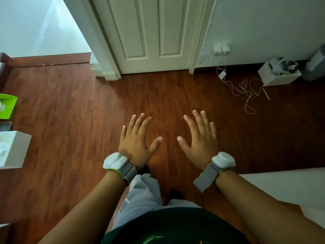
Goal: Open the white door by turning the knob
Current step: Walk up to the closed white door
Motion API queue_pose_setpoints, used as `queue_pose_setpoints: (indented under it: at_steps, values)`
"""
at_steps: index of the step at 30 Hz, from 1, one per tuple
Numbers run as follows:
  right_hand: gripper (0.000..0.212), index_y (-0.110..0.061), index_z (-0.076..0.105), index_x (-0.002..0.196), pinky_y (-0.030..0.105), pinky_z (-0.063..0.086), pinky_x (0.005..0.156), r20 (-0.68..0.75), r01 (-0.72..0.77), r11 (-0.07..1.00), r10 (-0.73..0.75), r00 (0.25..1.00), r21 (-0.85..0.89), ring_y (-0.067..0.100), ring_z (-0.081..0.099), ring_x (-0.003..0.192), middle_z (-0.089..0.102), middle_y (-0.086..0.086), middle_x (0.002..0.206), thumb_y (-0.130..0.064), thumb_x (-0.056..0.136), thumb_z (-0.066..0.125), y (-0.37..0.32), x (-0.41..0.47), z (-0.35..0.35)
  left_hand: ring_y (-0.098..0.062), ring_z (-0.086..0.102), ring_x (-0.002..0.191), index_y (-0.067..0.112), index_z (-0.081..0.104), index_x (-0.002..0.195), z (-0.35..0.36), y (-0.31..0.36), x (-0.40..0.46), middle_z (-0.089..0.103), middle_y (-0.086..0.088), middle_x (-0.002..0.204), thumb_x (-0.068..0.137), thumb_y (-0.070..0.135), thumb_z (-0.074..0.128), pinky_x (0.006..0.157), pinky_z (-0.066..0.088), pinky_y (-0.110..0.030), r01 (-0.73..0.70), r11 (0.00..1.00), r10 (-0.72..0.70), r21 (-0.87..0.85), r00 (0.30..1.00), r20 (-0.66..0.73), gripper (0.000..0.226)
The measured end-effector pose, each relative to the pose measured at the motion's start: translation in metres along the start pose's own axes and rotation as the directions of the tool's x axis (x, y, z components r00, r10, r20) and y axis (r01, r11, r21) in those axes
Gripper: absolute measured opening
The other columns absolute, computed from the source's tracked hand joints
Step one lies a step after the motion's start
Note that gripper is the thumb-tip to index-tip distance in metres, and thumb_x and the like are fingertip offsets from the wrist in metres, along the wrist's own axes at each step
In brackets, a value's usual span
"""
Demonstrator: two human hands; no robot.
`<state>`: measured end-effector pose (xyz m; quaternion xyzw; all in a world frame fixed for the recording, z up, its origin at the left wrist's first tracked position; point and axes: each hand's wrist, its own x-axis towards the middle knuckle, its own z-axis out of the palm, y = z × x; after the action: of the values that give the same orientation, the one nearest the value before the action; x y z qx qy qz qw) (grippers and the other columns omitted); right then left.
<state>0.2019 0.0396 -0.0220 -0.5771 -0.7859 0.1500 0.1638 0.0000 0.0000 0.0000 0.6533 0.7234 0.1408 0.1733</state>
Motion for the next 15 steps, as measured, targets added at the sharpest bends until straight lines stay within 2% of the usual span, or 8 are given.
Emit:
queue_pose_setpoints:
  at_steps: [6,15]
  values:
    - [0.067,-0.032,0.017,0.144,0.043,-0.003,0.114,0.020,0.031,0.998,-0.030,0.999,-0.047,0.014,-0.009,0.145,0.012,0.002,0.159,-0.053,0.085,0.040,-0.027,0.049,0.018,-0.014,-0.003,0.144,0.028,0.024,0.145,-0.017,-0.032,0.038,0.015,0.003,0.157,0.082,0.068,0.029,0.115,0.001,-0.043,-0.004,1.000,0.004,0.002,0.999,-0.048,0.075]
    - [0.066,-0.031,0.020,0.144,0.043,-0.005,0.113,0.045,0.094,0.995,-0.093,0.995,-0.034,0.015,-0.009,0.144,0.012,0.003,0.159,-0.052,0.085,0.041,-0.099,0.147,0.050,-0.014,-0.002,0.144,0.030,0.022,0.145,-0.061,-0.112,0.100,0.015,0.004,0.157,0.083,0.069,0.027,0.115,0.001,-0.044,0.067,0.997,-0.062,0.040,0.992,-0.113,0.073]
